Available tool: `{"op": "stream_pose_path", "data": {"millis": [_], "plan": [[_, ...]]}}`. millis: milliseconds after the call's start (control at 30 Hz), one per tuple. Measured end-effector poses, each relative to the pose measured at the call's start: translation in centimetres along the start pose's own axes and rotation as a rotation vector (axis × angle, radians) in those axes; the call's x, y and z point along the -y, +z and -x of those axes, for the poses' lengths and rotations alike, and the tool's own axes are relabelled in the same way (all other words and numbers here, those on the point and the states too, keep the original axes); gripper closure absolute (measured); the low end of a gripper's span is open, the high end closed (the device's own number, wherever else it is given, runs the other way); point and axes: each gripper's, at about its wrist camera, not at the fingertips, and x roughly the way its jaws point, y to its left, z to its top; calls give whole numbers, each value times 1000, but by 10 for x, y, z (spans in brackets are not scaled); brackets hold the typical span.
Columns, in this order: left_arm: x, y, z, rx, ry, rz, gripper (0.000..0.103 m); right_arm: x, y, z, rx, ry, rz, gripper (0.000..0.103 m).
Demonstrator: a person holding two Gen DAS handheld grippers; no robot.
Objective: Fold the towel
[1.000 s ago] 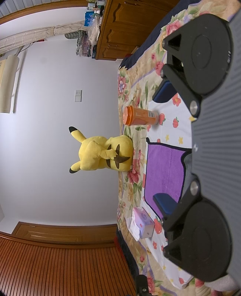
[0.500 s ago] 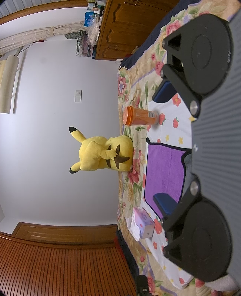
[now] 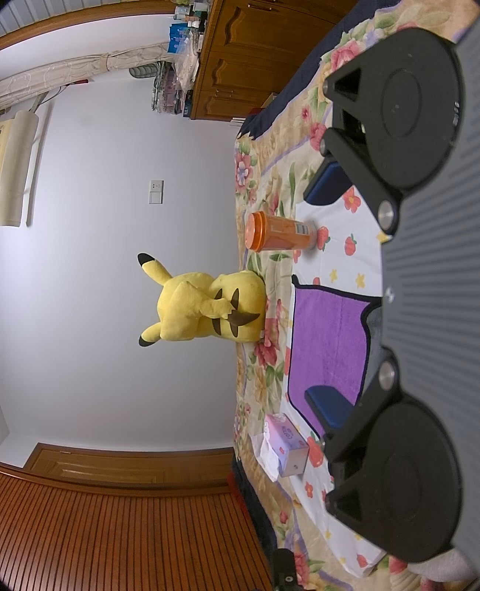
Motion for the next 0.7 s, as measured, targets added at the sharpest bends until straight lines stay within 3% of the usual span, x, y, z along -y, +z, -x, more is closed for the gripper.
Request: {"op": "stream_pose_path", "data": {"millis": [467,700], "plan": [[0,0,0,-5,-1,-2,0,-5,1,0,-2,1,0,0],[-1,-8,-8,-48,-14,-4,0,-6,-1,-9,-27,10,10,0]]}}
